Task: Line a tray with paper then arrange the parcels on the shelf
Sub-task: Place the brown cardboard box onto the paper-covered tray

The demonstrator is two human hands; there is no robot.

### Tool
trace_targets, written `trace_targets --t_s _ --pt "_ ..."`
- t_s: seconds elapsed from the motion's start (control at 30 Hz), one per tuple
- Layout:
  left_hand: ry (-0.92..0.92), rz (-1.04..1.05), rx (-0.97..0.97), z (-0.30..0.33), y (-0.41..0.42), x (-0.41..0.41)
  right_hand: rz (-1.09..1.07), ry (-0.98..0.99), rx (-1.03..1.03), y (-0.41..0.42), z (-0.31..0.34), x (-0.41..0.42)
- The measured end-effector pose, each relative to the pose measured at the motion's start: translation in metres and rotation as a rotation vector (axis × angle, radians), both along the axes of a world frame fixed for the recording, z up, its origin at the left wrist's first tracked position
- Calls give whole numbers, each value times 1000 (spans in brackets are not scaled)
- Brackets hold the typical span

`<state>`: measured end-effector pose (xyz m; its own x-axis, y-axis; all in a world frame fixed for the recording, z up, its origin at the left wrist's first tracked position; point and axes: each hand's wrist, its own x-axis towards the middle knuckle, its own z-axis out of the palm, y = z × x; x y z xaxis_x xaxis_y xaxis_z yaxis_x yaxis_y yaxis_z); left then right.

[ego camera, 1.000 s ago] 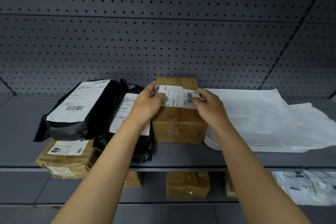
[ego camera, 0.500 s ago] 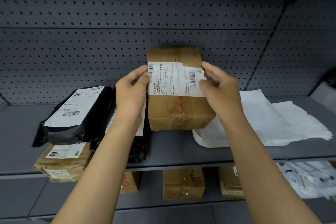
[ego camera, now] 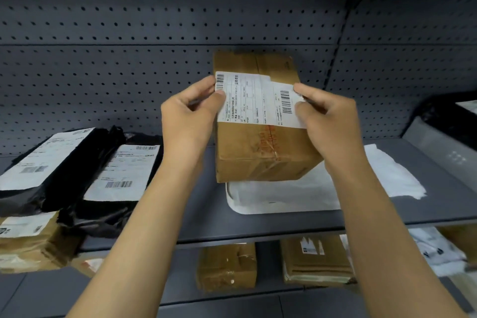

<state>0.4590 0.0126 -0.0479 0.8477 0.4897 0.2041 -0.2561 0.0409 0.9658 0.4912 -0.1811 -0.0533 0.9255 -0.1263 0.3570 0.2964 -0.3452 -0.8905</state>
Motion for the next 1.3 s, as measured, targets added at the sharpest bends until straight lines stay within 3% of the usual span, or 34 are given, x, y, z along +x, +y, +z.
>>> trace_targets --t_s 0.43,0.8,1.07,1.3 --pt "109 -11 11 -36 -116 58 53 134 -92 -112 -27 64" --pt "341 27 -73 -90 -121 86 101 247 -125 -113 -77 86" --pt "351 48 -110 -110 -122 88 130 268 -63 -112 -102 91" --pt "369 45 18 -104 -117 85 125 229 -267 -115 -93 89"
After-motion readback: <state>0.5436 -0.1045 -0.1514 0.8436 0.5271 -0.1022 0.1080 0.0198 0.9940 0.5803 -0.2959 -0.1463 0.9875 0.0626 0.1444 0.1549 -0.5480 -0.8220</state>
